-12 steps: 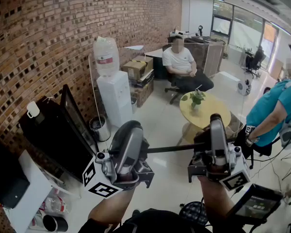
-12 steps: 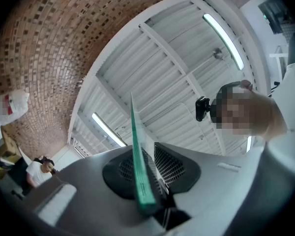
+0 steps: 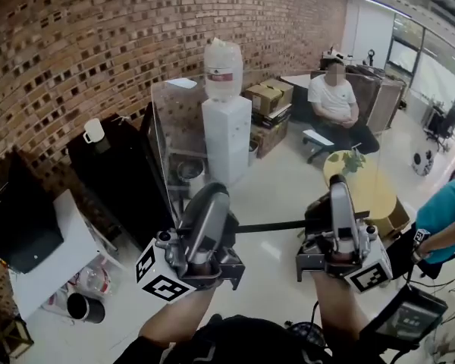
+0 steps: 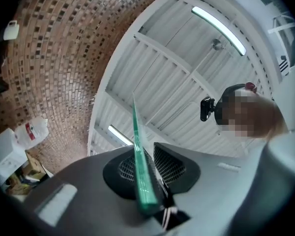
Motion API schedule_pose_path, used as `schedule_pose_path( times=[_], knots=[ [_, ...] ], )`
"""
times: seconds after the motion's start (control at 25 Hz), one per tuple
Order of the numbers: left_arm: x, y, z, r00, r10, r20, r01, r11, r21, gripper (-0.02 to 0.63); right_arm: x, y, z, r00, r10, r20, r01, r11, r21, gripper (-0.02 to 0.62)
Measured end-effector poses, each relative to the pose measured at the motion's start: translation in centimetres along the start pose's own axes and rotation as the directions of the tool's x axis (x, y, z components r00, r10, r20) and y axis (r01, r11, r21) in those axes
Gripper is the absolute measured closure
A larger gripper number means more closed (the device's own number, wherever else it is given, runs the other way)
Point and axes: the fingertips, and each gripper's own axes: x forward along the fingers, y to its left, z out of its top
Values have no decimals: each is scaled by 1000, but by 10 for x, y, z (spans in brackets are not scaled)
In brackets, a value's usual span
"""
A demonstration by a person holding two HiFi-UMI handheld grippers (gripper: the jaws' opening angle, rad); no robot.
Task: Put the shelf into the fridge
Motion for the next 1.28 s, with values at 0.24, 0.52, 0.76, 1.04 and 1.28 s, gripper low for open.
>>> schedule_pose_path(
  times=[0.24,0.52,0.76,1.04,1.28],
  knots=[
    [-27,4,18,996,87,14,-87,996,19,569,12,1,-34,999,44,-31,-41,994,105,531],
    [-55,6,16,981,189,36,-189,982,4,574,6,-3,-59,995,50,-91,-32,981,192,532],
    [-86,6,14,954,294,55,-294,956,-7,577,-3,-6,-87,987,55,-149,-10,959,285,534],
    [-116,3,6,923,380,60,-380,925,-16,580,-21,-9,-115,980,52,-194,22,932,361,534],
    [-143,9,-2,891,449,61,-448,893,-35,580,-35,-14,-140,968,35,-247,67,916,396,534]
  ],
)
